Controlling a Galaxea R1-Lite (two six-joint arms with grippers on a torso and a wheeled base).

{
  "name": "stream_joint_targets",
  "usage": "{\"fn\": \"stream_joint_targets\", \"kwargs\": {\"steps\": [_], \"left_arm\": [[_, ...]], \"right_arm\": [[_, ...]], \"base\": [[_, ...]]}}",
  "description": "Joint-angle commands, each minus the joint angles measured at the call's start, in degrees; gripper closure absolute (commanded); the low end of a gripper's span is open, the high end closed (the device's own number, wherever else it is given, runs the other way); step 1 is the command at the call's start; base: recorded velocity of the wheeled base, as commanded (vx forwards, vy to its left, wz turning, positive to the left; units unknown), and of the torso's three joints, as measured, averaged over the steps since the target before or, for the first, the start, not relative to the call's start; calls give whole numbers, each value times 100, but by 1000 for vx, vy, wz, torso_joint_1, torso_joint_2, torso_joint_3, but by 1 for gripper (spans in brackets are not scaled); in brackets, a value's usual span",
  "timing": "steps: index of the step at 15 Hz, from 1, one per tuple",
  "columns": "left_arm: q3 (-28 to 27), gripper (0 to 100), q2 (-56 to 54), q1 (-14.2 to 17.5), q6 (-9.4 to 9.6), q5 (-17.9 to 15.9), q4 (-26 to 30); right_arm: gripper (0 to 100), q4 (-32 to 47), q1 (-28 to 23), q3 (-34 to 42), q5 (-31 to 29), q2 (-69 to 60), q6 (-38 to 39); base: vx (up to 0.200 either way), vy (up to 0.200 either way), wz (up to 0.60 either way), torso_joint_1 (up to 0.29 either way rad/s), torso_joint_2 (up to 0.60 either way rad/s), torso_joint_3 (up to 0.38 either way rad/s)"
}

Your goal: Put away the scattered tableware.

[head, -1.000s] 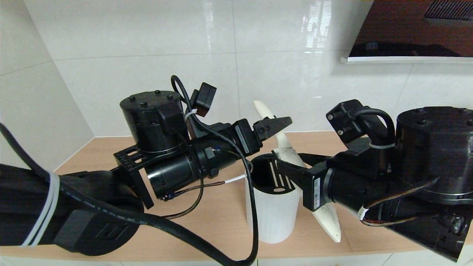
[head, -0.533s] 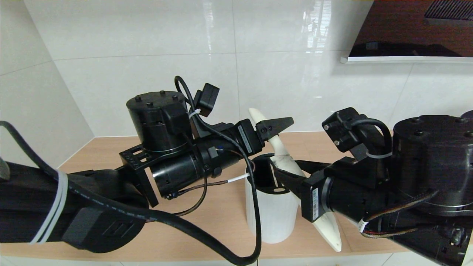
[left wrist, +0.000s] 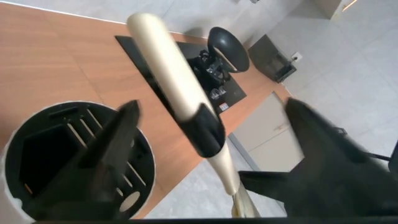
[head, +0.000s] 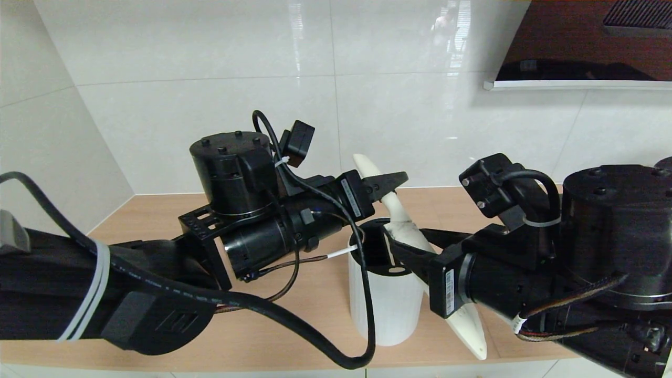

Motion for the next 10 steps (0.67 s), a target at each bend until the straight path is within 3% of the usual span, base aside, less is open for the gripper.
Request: {"fn": "stream_joint_targets", "kwargs": {"steps": [1, 10], "left_arm": [[7, 100, -7, -1, -3, -21, -3], [-2, 100, 10, -1, -3, 6, -3]], "right_arm": [[100, -1, 2, 4, 1, -26, 2], [100, -1, -7, -5, -17, -132, 10]], "base": [[0, 0, 0, 0, 0, 0], [0, 0, 0, 0, 0, 0]]}}
